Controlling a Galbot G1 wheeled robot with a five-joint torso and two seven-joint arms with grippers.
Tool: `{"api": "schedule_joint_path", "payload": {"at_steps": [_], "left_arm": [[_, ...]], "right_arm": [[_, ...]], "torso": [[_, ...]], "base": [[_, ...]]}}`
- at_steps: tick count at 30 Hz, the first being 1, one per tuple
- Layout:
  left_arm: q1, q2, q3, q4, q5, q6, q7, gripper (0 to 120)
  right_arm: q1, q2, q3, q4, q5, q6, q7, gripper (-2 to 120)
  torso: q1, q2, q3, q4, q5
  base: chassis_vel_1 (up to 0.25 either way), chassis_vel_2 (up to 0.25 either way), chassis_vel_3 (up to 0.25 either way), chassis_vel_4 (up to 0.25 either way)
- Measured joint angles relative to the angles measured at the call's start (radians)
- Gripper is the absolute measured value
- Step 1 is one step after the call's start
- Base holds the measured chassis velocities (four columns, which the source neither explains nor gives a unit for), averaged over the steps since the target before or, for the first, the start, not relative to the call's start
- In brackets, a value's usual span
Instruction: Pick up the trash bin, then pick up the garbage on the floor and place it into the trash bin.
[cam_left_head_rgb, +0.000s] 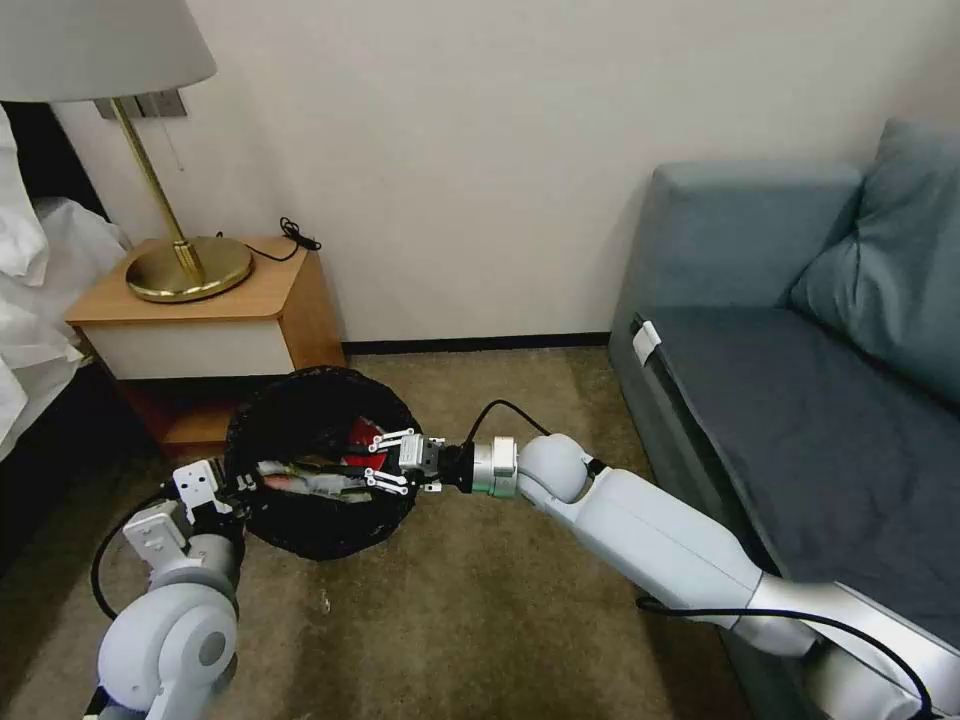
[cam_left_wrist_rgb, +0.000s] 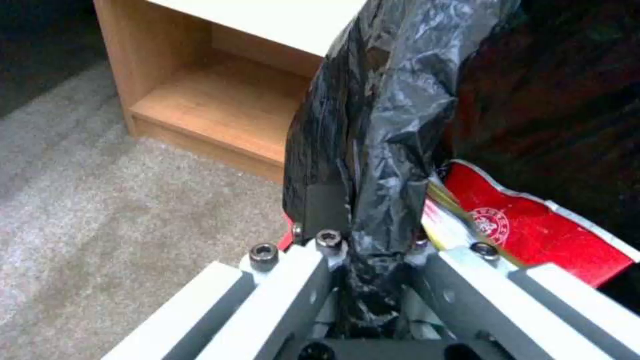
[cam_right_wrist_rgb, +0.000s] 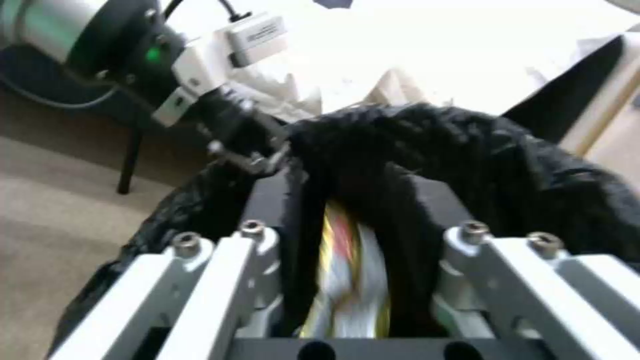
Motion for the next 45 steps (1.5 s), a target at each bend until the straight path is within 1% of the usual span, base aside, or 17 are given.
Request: {"api": "schedule_joint_path", "payload": {"at_steps": [4,5,10,12,13,15,16,19,21,22,23,24,25,28,30,34,45], "left_arm": [[-0.005,0.002,0.000,0.015,-0.017,0.008,-0.013,0],[-0.005,0.002,0.000,0.015,-0.017,0.008,-0.013,0],[-0.015,0.007,0.000,0.050,-0.081,0.013,-0.036,0],[-0.023,0.011,0.001,0.063,-0.121,0.014,-0.046,0],[-0.023,0.011,0.001,0.063,-0.121,0.014,-0.046,0],[-0.033,0.014,0.001,0.078,-0.169,0.008,-0.050,0],[-0.033,0.014,0.001,0.078,-0.169,0.008,-0.050,0],[-0.056,0.018,0.015,0.085,-0.317,0.011,-0.103,0],[-0.059,0.019,0.017,0.086,-0.330,0.013,-0.109,0],[-0.076,0.027,0.029,0.096,-0.421,0.023,-0.154,0],[-0.076,0.027,0.029,0.096,-0.421,0.023,-0.154,0],[-0.086,0.030,0.032,0.103,-0.477,0.027,-0.192,0],[-0.104,0.034,0.033,0.114,-0.575,0.036,-0.268,0],[-0.111,0.036,0.032,0.121,-0.613,0.038,-0.304,0],[-0.121,0.042,0.023,0.140,-0.678,0.038,-0.367,0],[-0.120,0.042,0.012,0.168,-0.694,0.039,-0.405,0],[-0.125,0.028,0.021,0.223,-0.663,0.042,-0.407,0]], "right_arm": [[0.010,-0.016,0.030,0.016,0.029,0.014,0.002,57],[0.010,-0.016,0.030,0.016,0.029,0.014,0.002,57],[0.019,-0.120,0.110,0.096,0.112,0.024,0.012,78],[-0.002,-0.174,0.183,0.152,0.149,0.020,0.052,88],[-0.002,-0.174,0.183,0.152,0.149,0.020,0.052,88],[-0.042,-0.213,0.287,0.193,0.157,0.004,0.123,96],[-0.042,-0.213,0.287,0.193,0.157,0.004,0.123,96],[-0.113,-0.230,0.425,0.204,0.097,-0.058,0.315,100],[-0.117,-0.230,0.430,0.204,0.095,-0.060,0.325,100],[-0.162,-0.232,0.468,0.206,0.084,-0.076,0.410,100],[-0.162,-0.232,0.468,0.206,0.084,-0.076,0.410,100],[-0.182,-0.232,0.483,0.209,0.081,-0.081,0.431,100],[-0.222,-0.232,0.509,0.214,0.069,-0.083,0.447,100],[-0.238,-0.232,0.518,0.215,0.064,-0.083,0.448,100],[-0.270,-0.231,0.531,0.219,0.058,-0.082,0.448,100],[-0.293,-0.227,0.533,0.217,0.045,-0.072,0.445,100],[-0.307,-0.224,0.522,0.214,0.030,-0.059,0.434,100]], "torso": [[0.000,0.000,0.000,0.0002,0.0002],[0.000,0.000,0.000,0.0002,0.0002],[0.000,0.000,0.000,-0.0003,0.0001],[0.000,0.000,0.000,-0.0005,0.0002],[0.000,0.000,0.000,-0.0005,0.0002],[0.000,0.000,0.000,-0.0005,0.0003],[0.000,0.000,0.000,-0.0005,0.0003],[0.000,0.000,0.000,0.0002,0.0003],[0.000,0.000,0.000,0.0000,0.0003],[0.000,0.000,0.000,-0.0007,0.0006],[0.000,0.000,0.000,-0.0007,0.0006],[0.000,0.000,0.000,-0.0003,0.0004],[0.000,0.000,0.000,0.0000,0.0001],[0.000,0.000,0.000,0.0000,0.0004],[0.000,0.000,0.000,0.0001,0.0001],[0.000,0.000,0.000,0.0001,0.0001],[0.000,0.000,0.000,0.0000,0.0001]], "base": [[0.000,0.000,0.000,0.000],[0.000,0.000,0.000,0.000],[0.000,0.000,0.000,0.000],[0.000,0.000,0.000,0.000],[0.000,0.000,0.000,0.000],[0.000,0.000,0.000,0.000],[0.000,0.000,0.000,0.000],[0.000,0.000,0.000,0.000],[0.000,0.000,0.000,0.000],[0.000,0.000,0.000,0.000],[0.000,0.000,0.000,0.000],[0.000,0.000,0.000,0.000],[0.000,0.000,0.000,0.000],[0.000,0.000,0.000,0.000],[0.000,0.000,0.000,0.000],[0.000,0.000,0.000,0.000],[0.000,0.000,0.000,0.000]]}}
